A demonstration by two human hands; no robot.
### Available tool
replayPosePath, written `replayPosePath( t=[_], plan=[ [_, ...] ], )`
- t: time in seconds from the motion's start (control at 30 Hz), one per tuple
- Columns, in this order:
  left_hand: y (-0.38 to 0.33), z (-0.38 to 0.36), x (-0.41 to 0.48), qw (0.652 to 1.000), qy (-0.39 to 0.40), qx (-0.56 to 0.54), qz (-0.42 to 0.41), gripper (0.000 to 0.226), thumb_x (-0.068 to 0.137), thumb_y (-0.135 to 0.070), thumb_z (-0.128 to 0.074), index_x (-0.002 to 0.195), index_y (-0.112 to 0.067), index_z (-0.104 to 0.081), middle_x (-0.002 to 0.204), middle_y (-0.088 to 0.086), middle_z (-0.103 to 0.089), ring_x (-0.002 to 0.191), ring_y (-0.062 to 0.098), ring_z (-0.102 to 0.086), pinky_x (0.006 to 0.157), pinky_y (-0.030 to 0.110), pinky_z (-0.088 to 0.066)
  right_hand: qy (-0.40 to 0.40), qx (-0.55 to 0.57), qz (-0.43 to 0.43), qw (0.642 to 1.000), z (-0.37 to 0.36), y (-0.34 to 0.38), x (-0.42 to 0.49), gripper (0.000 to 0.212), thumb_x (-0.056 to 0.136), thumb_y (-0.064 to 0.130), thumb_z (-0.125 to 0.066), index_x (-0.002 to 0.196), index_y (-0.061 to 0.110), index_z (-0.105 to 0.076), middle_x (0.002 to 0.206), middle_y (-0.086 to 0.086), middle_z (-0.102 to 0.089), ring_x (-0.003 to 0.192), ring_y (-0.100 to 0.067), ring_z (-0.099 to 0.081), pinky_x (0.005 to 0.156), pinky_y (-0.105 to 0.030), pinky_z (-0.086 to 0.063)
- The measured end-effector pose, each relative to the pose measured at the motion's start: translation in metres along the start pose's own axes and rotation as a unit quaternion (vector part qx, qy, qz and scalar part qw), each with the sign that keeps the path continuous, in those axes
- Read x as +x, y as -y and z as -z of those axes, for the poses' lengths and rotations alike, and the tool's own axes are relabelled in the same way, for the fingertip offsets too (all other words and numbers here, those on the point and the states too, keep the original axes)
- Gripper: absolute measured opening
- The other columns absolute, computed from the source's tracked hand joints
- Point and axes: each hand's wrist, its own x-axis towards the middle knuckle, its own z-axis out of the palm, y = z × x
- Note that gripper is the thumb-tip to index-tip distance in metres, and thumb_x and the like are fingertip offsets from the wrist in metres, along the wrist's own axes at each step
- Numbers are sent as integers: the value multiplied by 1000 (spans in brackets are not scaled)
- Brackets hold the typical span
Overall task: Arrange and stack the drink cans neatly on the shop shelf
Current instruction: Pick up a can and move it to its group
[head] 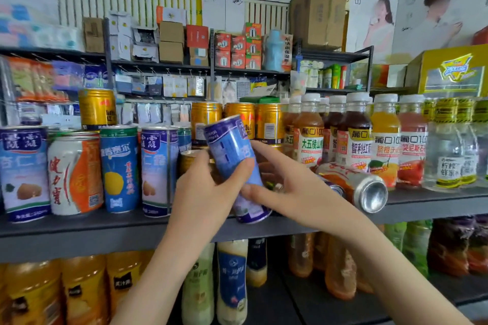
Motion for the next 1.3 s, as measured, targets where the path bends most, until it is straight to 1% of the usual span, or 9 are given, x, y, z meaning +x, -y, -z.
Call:
replayPosePath(
  t=[0.17, 0.43, 0.6, 0.7, 0.83, 0.93, 1.13, 1.23, 1.3],
  plan=[
    [-12, -22, -6, 984, -74, 160, -9, 49, 71, -60, -64, 105, -26, -56, 93, -13, -64, 90, 14, -65, 72, 29, -47, -27, -168, 25, 985, 29, -22, -18, 61, 87, 46, -61, 141, 22, -43, 134, 8, -50, 123, -5, -46, 95, -7, -29],
    [-12, -46, -2, 951, -119, 284, -1, 54, 81, -51, -63, 118, -16, -47, 116, 0, -64, 104, 23, -60, 71, 25, -37, 74, -416, 1, 906, 21, -41, -23, 92, 78, 62, -59, 149, 26, -13, 151, 8, -24, 137, -20, -28, 116, -46, -8],
    [-11, -54, 7, 936, -89, 339, 32, 57, 84, -54, -58, 120, -12, -44, 113, 5, -62, 100, 25, -60, 72, 31, -44, 27, -422, -21, 906, 16, -45, -20, 77, 76, 49, -66, 139, 17, -34, 130, 0, -49, 119, -25, -49, 109, -45, -24],
    [-13, -60, 7, 937, -63, 343, 31, 65, 88, -47, -56, 133, -6, -33, 126, 8, -52, 112, 24, -53, 74, 27, -38, -20, -419, -4, 908, 8, -50, -17, 63, 59, 38, -78, 112, 9, -60, 95, -5, -65, 85, -30, -65, 98, -51, -39],
    [-10, -60, 3, 955, -20, 294, -9, 86, 93, -28, -55, 150, -11, 7, 147, 10, -28, 128, 25, -39, 96, 32, -38, -83, -390, -4, 917, 7, -53, -11, 48, 61, 35, -71, 98, 7, -60, 82, -6, -66, 73, -32, -65, 101, -55, -35],
    [-4, -58, 4, 952, -3, 304, -43, 90, 94, -24, -54, 148, -13, 17, 151, 10, -20, 134, 24, -31, 104, 32, -33, -103, -376, -19, 921, 7, -54, -10, 52, 65, 38, -69, 103, 4, -59, 84, -9, -66, 77, -34, -66, 106, -57, -28],
    [-4, -58, 2, 924, -33, 366, -100, 83, 94, -22, -54, 149, -3, 6, 156, 13, 4, 145, 26, -5, 114, 29, -14, -113, -337, -57, 933, 21, -40, -12, 64, 77, 45, -63, 127, 10, -45, 113, -3, -61, 108, -25, -58, 116, -45, -6],
    [-4, -58, -6, 918, -106, 332, -192, 60, 90, -18, -60, 141, -3, -32, 146, 17, -24, 132, 29, -34, 104, 29, -34, -170, -275, -50, 945, 29, -32, -14, 64, 73, 36, -72, 125, 6, -49, 108, -5, -63, 107, -29, -56, 114, -48, -18],
    [-12, -52, -11, 938, -109, 262, -197, 32, 93, -28, -55, 120, -11, -53, 121, 4, -49, 104, 13, -55, 85, 12, -43, -210, -237, -46, 947, 35, -28, -18, 67, 70, 34, -75, 125, 5, -50, 110, -6, -62, 109, -29, -53, 106, -49, -35]
  ],
)
